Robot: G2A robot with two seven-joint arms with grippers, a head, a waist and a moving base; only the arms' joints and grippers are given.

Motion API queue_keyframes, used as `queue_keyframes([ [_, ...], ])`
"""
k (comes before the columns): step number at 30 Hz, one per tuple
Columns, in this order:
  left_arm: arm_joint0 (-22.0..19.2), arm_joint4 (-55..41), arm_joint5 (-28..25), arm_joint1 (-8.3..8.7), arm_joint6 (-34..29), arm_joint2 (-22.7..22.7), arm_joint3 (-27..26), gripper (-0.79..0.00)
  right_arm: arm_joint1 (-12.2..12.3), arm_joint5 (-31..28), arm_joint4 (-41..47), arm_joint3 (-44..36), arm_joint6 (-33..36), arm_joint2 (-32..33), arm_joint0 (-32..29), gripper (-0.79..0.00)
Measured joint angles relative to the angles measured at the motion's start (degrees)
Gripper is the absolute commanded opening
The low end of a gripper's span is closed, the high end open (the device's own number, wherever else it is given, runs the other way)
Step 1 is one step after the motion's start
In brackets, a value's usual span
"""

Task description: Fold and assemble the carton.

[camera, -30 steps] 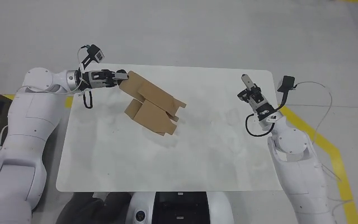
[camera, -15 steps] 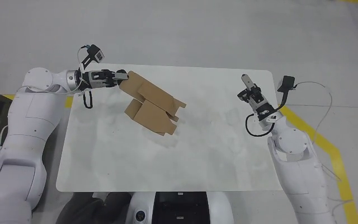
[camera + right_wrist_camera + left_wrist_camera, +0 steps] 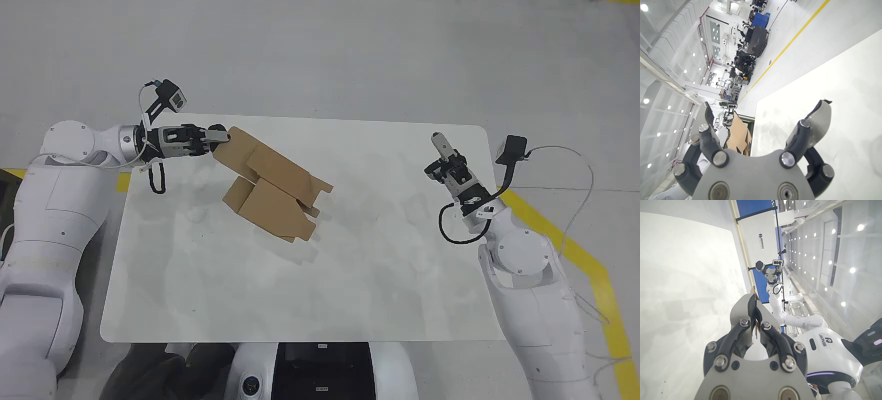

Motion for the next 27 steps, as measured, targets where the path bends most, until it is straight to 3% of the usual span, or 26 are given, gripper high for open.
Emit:
queue_keyframes([
  [12,0.0,0.0,0.0,0.0,0.0,0.0,0.0,-0.785,-0.03,0.47,0.96,-0.24,0.72,-0.23,-0.29,0.0],
  [27,0.0,0.0,0.0,0.0,0.0,0.0,0.0,-0.785,-0.03,-1.48,7.42,-1.32,17.73,-6.23,-0.78,0.0],
])
